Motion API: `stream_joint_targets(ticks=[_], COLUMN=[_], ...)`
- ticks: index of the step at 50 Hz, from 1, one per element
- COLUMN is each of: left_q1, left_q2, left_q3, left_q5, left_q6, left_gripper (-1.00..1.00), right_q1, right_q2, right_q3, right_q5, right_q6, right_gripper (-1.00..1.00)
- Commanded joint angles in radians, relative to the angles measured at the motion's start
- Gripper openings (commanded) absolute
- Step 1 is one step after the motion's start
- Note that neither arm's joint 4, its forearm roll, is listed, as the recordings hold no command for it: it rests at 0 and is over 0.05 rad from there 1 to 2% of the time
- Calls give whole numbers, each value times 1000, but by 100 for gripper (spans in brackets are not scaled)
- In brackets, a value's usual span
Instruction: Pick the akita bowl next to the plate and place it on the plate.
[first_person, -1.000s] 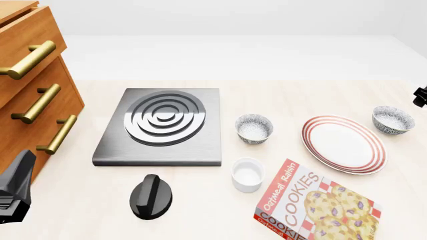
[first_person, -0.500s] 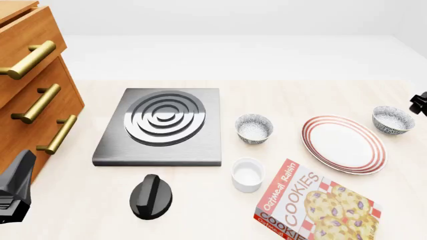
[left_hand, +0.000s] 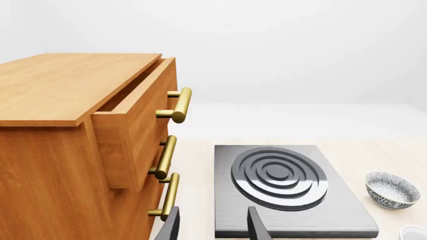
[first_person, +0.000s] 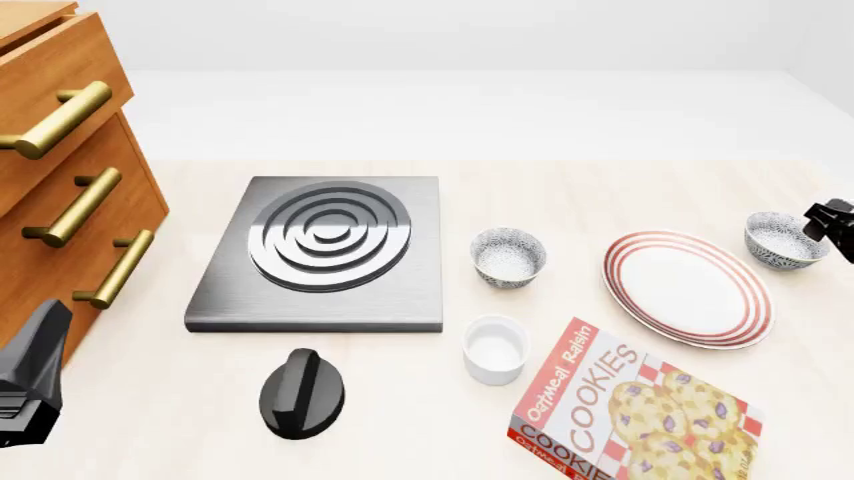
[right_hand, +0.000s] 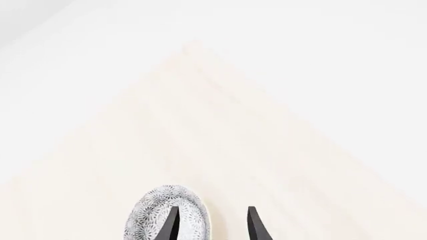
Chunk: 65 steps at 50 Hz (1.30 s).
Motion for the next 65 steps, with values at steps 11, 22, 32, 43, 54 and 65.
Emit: stream_joint_targets(ticks=[11, 22, 32, 43, 54, 65], left_q1=[0, 0, 0, 0, 0, 0], left_q2=[0, 0, 0, 0, 0, 0], left_q3=[0, 0, 0, 0, 0, 0], left_q5=[0, 0, 0, 0, 0, 0], left_q6=[0, 0, 0, 0, 0, 0], left_gripper=[100, 100, 100, 100, 100, 100], right_q1=[6, 5, 7, 14, 21, 24], right_q2=[49, 68, 74, 76, 91, 99], right_q3=[-13, -4, -1, 8, 8, 13], right_q5=[10, 3, 0, -9, -17, -20], right_q6=[11, 6, -2, -10, -15, -22], right_gripper=[100, 100, 100, 100, 100, 100])
